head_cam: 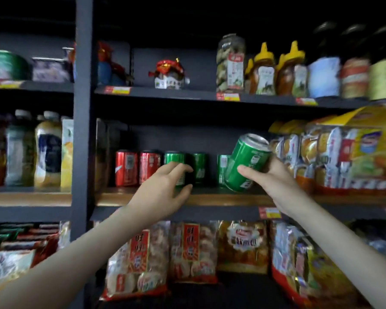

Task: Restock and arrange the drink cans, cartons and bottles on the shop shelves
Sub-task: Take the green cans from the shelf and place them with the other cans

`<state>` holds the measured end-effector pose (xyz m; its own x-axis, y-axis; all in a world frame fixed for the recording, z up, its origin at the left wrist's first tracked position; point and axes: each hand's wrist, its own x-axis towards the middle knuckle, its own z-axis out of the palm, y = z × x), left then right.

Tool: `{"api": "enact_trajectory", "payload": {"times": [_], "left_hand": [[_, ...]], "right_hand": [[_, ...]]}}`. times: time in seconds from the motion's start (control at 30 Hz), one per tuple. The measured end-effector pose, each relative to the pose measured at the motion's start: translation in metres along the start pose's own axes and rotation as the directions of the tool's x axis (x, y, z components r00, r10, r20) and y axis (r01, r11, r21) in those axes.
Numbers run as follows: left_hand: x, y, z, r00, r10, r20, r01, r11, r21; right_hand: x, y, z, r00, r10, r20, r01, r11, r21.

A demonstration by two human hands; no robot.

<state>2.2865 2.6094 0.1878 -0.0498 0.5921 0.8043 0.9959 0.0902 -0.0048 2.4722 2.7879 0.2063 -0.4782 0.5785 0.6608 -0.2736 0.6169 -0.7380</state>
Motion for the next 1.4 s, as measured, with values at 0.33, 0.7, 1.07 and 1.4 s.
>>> {"api": "enact_trajectory", "payload": {"times": [0.33, 0.7, 1.07, 1.4], "left_hand": [[0.078, -0.06, 0.031, 0.966, -0.063, 0.252, -0.01, 0.96, 0.278], [0.108, -0.094, 0.039, 0.934, -0.08, 0.349, -0.11, 0.863, 0.492], [0.098, -0.128, 0.027, 0.927, 0.036, 0.373, -0.289, 0.701, 0.652], [0.098, -0.146, 0.045, 0.931, 0.271, 0.243, -0.364, 0.689, 0.627]], "right_hand": [[0.092, 0.038, 0.0, 0.948, 0.307, 0.083, -0.283, 0.933, -0.22], [0.102, 0.036, 0.015, 0.948, 0.302, 0.101, -0.1, 0.584, -0.806], [0.159, 0.058, 0.145, 0.889, 0.014, 0.457, 0.456, 0.041, -0.889], [0.179, 0.091, 0.16, 0.907, 0.191, 0.376, 0.339, 0.202, -0.919]]}}
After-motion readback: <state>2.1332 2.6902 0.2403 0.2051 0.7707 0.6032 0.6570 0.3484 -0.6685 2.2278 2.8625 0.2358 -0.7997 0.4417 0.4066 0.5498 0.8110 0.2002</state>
